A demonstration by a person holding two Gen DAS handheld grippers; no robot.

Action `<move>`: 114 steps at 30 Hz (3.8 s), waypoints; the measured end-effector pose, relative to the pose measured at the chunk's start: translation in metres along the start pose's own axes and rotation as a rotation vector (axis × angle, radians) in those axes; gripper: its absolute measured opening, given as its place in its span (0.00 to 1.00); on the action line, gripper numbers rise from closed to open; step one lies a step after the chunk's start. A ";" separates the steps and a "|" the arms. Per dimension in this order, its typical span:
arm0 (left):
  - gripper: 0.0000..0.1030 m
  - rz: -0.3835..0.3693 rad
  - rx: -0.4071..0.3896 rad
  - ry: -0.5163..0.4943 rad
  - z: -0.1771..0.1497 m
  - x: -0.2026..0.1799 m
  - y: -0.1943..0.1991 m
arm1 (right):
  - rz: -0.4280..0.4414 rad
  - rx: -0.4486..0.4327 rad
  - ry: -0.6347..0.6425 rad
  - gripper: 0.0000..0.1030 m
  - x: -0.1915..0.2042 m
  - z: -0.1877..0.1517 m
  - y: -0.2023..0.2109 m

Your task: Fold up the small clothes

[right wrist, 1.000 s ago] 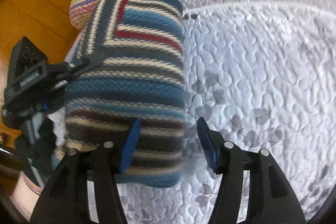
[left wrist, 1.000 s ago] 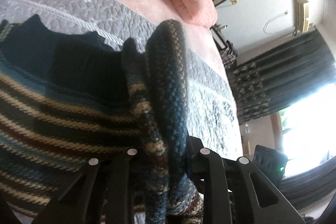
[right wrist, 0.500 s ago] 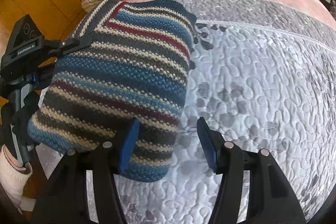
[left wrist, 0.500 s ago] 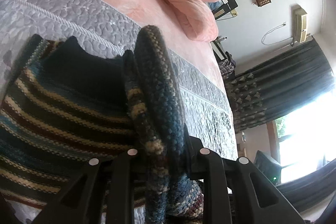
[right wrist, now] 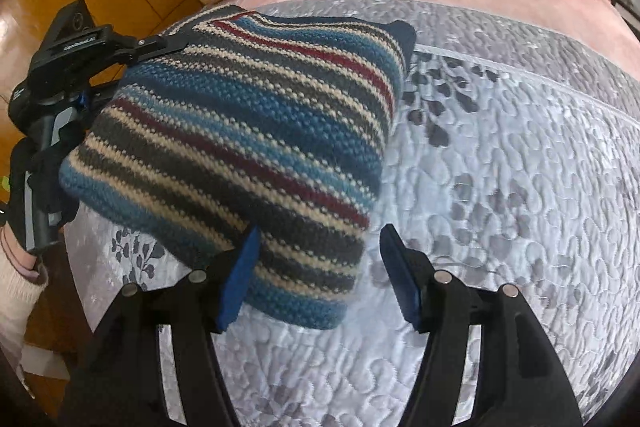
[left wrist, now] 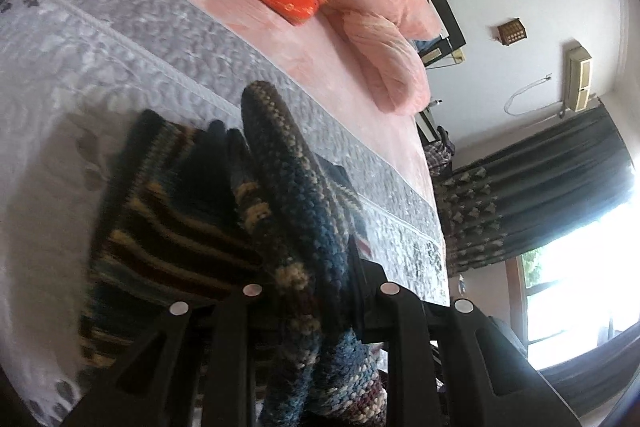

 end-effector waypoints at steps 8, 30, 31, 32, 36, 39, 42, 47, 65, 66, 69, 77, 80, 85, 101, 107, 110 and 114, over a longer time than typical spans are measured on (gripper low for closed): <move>0.22 0.026 0.032 -0.002 0.016 0.027 0.008 | 0.026 0.018 0.000 0.60 0.021 0.004 -0.016; 0.32 0.215 0.119 -0.092 0.016 0.094 -0.031 | -0.010 0.052 0.074 0.62 0.043 0.003 -0.039; 0.38 0.234 0.111 -0.096 0.015 0.093 -0.030 | -0.008 0.054 0.070 0.62 0.042 0.002 -0.040; 0.38 0.249 0.108 -0.094 0.015 0.093 -0.029 | -0.002 0.054 0.063 0.62 0.041 0.002 -0.040; 0.47 0.328 0.091 -0.133 0.010 0.081 -0.015 | 0.061 0.051 -0.011 0.61 0.027 0.000 -0.033; 0.51 0.411 0.060 -0.193 -0.001 0.071 0.006 | 0.119 0.046 -0.110 0.61 0.008 -0.004 -0.025; 0.57 0.424 0.044 -0.207 -0.023 0.058 0.027 | 0.119 0.049 -0.154 0.61 -0.003 -0.008 -0.022; 0.58 0.400 0.062 -0.200 -0.055 0.050 0.037 | 0.172 0.069 -0.249 0.65 -0.014 -0.014 -0.024; 0.15 0.352 0.039 -0.111 -0.046 0.071 0.045 | 0.218 0.140 -0.234 0.36 0.021 -0.011 -0.051; 0.15 0.355 0.050 -0.109 -0.047 0.075 0.043 | 0.205 0.144 -0.225 0.35 0.022 -0.011 -0.052; 0.15 0.402 0.102 -0.104 -0.057 0.095 0.026 | 0.170 0.170 -0.212 0.35 0.026 -0.016 -0.064; 0.20 0.444 0.114 -0.155 -0.066 0.104 0.009 | 0.146 0.182 -0.194 0.37 0.034 -0.020 -0.080; 0.25 0.460 0.117 -0.172 -0.068 0.094 0.011 | 0.132 0.189 -0.188 0.45 0.037 -0.018 -0.080; 0.41 0.437 0.097 -0.185 -0.062 0.072 0.029 | 0.123 0.155 -0.170 0.47 0.031 -0.006 -0.060; 0.47 0.441 0.092 -0.049 0.052 0.072 -0.036 | 0.096 0.094 -0.161 0.63 0.002 0.058 -0.061; 0.23 0.427 0.058 -0.033 0.061 0.071 -0.051 | 0.092 0.090 -0.148 0.65 0.004 0.060 -0.065; 0.14 0.406 -0.015 -0.089 0.065 0.051 -0.041 | 0.089 0.082 -0.150 0.65 0.005 0.060 -0.064; 0.10 0.427 -0.054 -0.107 0.073 0.050 -0.038 | 0.090 0.071 -0.152 0.65 0.006 0.058 -0.064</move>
Point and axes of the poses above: each gripper's, at about its wrist camera, not at the fingertips, and y roughly against the way its jaws point, x to its left, z to its top, the point moved 5 cm from there along -y, roughly the way its jaws point, and after that the axes turned 10 degrees about y, right-handed, at the moved point
